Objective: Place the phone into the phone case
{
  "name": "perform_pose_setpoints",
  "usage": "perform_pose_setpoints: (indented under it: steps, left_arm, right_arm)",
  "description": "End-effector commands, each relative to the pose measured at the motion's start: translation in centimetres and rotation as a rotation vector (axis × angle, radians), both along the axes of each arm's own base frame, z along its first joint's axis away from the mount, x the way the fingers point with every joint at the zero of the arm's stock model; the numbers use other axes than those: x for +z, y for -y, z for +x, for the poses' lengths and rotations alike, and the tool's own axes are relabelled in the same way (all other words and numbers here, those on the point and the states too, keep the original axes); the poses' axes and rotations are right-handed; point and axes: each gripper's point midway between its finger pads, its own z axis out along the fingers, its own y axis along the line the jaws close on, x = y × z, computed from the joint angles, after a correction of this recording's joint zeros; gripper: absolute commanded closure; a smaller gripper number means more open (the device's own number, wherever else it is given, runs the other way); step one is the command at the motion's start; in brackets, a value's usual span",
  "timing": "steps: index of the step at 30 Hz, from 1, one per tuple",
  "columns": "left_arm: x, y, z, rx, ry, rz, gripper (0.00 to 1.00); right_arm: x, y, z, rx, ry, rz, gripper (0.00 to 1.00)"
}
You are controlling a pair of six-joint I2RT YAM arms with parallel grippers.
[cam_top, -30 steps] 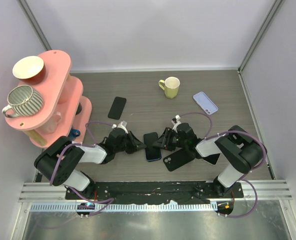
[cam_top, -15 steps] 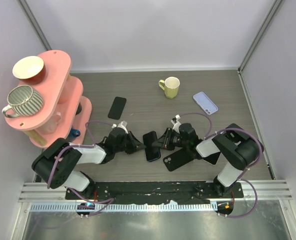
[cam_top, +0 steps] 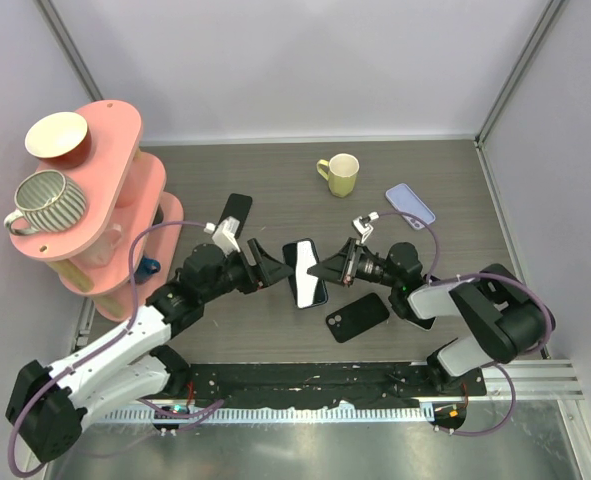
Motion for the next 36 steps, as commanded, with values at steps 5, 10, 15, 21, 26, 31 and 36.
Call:
perform_pose_setpoints:
  steps: [5,10,15,21,26,31,36]
  left_arm:
    - [3.2,0.9,-1.7,-0.100,0.076,-0.140,0.21]
    - [5.6,1.2,-2.4,-0.133,0.156,-0.252,0.24]
    - [6.4,1.3,-2.4,-0.137,0.179,-0.287,0.32]
    - [6.5,2.0,-2.3,-0.163,0.170,-0.308,0.47]
    - [6.3,2.1,-2.2,-0.160,0.166,-0.321,0.80]
    - [5.5,1.7,-2.3,-0.150,0.159,-0.295,1.00]
    - [5.0,1.6,-2.6,-0.159,0.153,-0.269,1.00]
  right_arm:
    - [11.2,1.2,-4.4,0.140,0.286,0.311,0.99]
    - [12.2,1.6,-5.5,0.172,0.302,0.339,0.99]
    - [12.1,1.6,-6.2,0.191,0.295,0.340,0.99]
    - [11.1,1.0,-6.9,0.225,0.270,0.322,0.99]
    - [9.9,0.8,-7.0,0.230,0.245,0.302,0.98]
    - [9.4,0.8,-7.2,0.230,0.233,0.293,0.90]
    - [9.2,0.7,-6.9,0.225,0.226,0.289,0.83]
